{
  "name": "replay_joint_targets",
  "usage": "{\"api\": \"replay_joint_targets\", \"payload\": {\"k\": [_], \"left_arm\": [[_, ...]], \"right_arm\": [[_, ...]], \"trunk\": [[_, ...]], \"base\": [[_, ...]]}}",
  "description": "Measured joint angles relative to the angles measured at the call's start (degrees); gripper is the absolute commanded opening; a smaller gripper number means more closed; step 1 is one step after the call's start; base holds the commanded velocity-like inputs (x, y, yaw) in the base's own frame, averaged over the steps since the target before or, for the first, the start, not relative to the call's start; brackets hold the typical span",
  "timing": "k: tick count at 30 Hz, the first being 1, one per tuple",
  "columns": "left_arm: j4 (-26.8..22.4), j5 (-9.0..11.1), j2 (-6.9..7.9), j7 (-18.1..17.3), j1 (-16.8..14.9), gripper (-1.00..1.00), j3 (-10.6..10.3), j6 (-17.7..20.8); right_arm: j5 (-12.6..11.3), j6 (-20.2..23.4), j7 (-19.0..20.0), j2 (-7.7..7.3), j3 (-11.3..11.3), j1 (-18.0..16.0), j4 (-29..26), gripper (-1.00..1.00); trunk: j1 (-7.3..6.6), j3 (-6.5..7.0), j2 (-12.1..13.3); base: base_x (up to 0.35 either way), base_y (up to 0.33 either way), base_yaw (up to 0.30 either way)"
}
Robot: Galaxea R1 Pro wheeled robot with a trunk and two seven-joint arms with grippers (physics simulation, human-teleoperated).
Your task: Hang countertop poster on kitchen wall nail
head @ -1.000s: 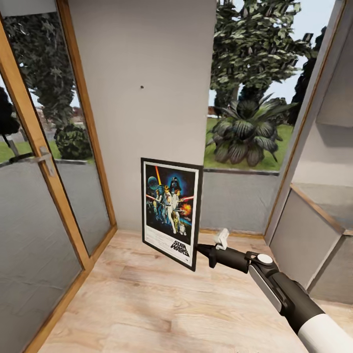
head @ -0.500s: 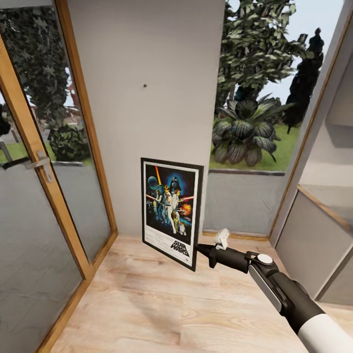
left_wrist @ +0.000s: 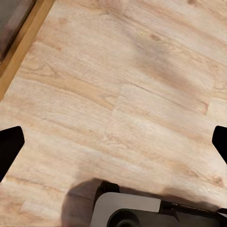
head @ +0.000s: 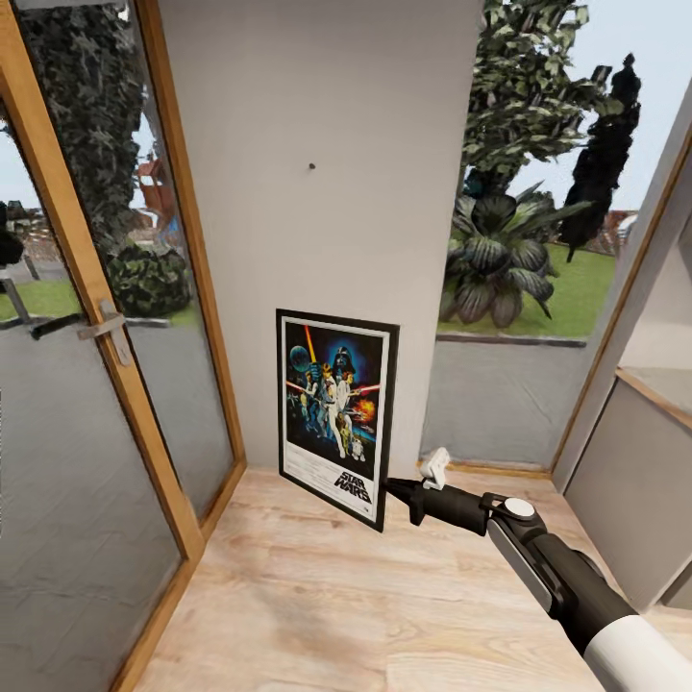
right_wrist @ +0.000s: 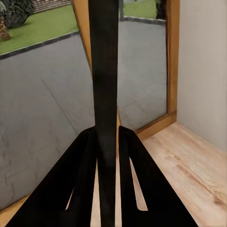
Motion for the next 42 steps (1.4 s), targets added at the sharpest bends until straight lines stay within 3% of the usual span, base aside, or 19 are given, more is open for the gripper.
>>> {"api": "replay_joint_targets", "payload": {"k": [10,20,36,42], "left_arm": [[0.01,0.00,0.00,0.01,0.00,1.00,-0.01,-0.02],[0.01,0.00,0.00,0.01,0.00,1.00,0.04,-0.02],[0.01,0.00,0.00,0.01,0.00,1.00,-0.01,-0.02],[0.04,0.00,0.00,0.00,-0.01,1.00,-0.01,-0.02]], "right_arm": [[0.00,0.01,0.00,0.01,0.01,-0.01,0.00,-1.00],[-0.04,0.01,0.00,0.01,0.00,-0.01,0.00,-1.00],[-0.08,0.01,0.02,0.01,0.00,-0.01,-0.01,-1.00],[-0.09,0.01,0.03,0.00,0.00,0.00,-0.01,-1.00]], "trunk": [[0.01,0.31,0.00],[0.01,0.36,0.00],[0.01,0.36,0.00],[0.01,0.36,0.00]], "base": [[0.046,0.129,-0.191],[0.008,0.008,-0.024],[0.129,0.165,-0.001],[0.003,0.004,-0.197]]}}
